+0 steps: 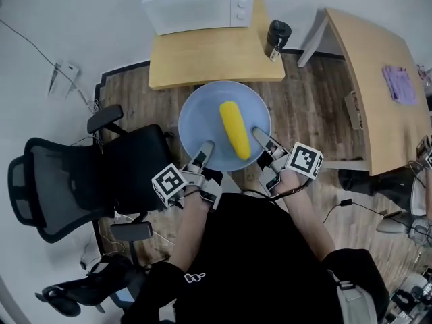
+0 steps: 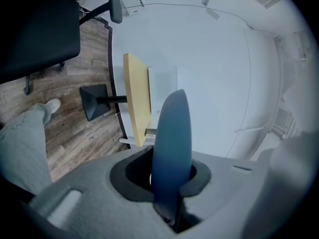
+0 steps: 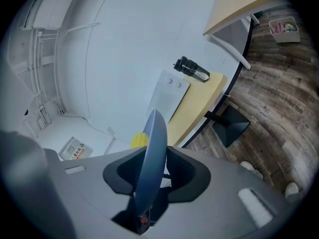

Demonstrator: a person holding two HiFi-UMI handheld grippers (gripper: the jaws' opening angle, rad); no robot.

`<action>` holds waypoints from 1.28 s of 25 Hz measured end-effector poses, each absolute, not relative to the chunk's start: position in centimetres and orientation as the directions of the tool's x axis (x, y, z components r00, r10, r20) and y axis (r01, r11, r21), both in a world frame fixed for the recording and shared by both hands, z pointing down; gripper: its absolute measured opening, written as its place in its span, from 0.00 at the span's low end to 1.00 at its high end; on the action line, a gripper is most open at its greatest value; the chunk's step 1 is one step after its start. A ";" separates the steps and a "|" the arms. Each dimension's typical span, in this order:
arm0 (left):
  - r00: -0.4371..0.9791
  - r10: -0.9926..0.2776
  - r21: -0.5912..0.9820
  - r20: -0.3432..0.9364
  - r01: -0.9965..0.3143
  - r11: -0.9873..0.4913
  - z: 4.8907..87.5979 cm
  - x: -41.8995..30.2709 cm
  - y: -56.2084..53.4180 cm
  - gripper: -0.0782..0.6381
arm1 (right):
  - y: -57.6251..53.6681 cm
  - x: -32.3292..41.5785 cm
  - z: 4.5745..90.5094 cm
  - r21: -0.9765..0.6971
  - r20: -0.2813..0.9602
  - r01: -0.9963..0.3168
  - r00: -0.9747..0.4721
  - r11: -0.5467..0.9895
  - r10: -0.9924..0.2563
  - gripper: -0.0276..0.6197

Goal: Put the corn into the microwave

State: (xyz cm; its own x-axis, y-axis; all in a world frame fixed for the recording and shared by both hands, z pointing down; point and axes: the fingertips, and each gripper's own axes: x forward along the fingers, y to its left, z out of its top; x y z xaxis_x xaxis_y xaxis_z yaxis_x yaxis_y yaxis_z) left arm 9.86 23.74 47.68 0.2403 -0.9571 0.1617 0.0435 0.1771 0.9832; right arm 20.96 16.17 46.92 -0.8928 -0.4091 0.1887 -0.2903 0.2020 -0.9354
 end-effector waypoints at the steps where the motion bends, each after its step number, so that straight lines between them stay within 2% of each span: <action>1: 0.243 -0.956 0.983 0.164 0.040 0.179 47.8 8.6 22.3 0.20 | 14.7 19.8 47.3 -0.936 0.200 -0.298 -0.889 0.188 -0.411 0.23; 9: 0.270 -0.948 0.985 0.166 0.007 0.174 47.0 -3.3 11.4 0.20 | 3.8 7.8 46.2 -0.941 0.186 -0.286 -0.885 0.183 -0.426 0.23; 14: 0.314 -0.938 0.988 0.147 -0.011 0.151 45.9 -7.4 5.8 0.20 | -0.8 4.0 45.8 -0.950 0.174 -0.275 -0.862 0.150 -0.476 0.22; 23: 0.387 -0.909 0.986 0.156 -0.002 0.168 46.3 -7.3 0.1 0.20 | -5.8 4.4 45.2 -0.941 0.170 -0.297 -0.828 0.162 -0.534 0.22; 28: 0.370 -0.921 0.987 0.121 0.057 0.153 45.6 -7.8 -1.6 0.20 | -7.7 4.7 44.3 -0.916 0.182 -0.342 -0.819 0.209 -0.544 0.26; 32: 0.316 -0.938 0.984 0.144 0.053 0.169 46.3 -9.6 -1.7 0.20 | -10.7 8.4 43.9 -0.899 0.129 -0.362 -0.757 0.247 -0.641 0.27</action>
State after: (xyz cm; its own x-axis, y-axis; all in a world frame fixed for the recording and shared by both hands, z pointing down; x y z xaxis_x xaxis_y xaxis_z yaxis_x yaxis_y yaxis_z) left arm -9.63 -1.71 46.31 0.3158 -0.9379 0.1437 0.0530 0.1686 0.9843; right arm 8.37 -10.72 43.89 -0.7569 -0.6406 0.1294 -0.3624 0.2468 -0.8987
